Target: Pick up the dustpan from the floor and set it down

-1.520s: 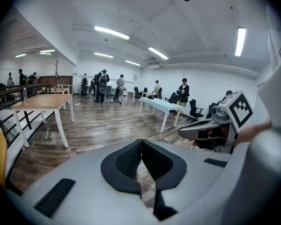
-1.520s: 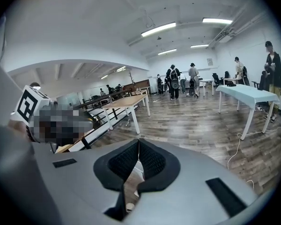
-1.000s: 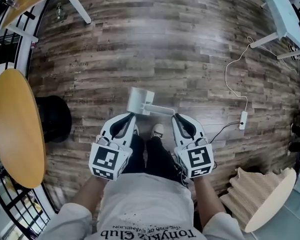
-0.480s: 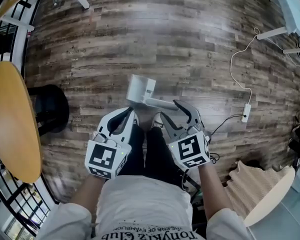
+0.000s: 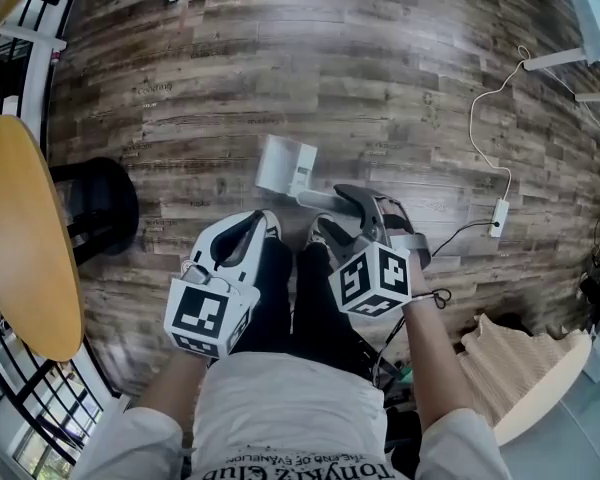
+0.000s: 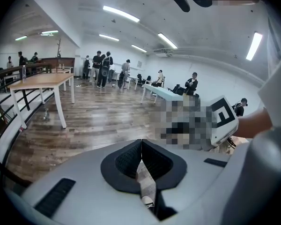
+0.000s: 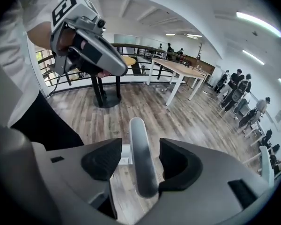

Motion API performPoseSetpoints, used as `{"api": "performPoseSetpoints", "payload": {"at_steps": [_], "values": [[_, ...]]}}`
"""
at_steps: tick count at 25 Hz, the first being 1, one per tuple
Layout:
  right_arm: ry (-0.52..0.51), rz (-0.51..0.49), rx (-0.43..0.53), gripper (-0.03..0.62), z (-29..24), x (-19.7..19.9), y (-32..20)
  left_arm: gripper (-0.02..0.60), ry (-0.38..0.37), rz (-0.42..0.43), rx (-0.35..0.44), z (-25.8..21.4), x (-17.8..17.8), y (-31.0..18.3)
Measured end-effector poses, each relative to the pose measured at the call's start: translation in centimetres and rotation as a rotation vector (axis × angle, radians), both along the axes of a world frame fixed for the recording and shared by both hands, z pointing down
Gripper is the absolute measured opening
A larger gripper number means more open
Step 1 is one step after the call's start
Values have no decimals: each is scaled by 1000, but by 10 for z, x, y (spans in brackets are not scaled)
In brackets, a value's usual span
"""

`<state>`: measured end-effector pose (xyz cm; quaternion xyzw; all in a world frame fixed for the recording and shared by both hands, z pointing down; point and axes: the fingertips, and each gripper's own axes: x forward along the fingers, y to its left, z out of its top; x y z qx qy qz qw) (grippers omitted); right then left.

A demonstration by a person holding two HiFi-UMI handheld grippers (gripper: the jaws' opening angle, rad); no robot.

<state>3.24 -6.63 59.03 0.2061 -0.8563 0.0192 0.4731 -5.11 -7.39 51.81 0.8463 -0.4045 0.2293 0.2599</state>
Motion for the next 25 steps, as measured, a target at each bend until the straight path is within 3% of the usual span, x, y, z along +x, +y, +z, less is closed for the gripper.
{"api": "performPoseSetpoints", "payload": {"at_steps": [7, 15, 16, 17, 25], "values": [[27, -25, -56, 242, 25, -5, -4, 23, 7, -17, -19, 6, -5, -2], [78, -60, -43, 238, 41, -3, -4, 23, 15, -25, -46, 13, -6, 1], [83, -60, -26, 198, 41, -3, -6, 23, 17, -25, -49, 13, -5, 2], [83, -55, -9, 119, 40, -2, -7, 23, 18, -26, -50, 12, -4, 3], [40, -45, 10, 106, 38, -5, -7, 23, 21, -30, -52, 13, -6, 6]]}}
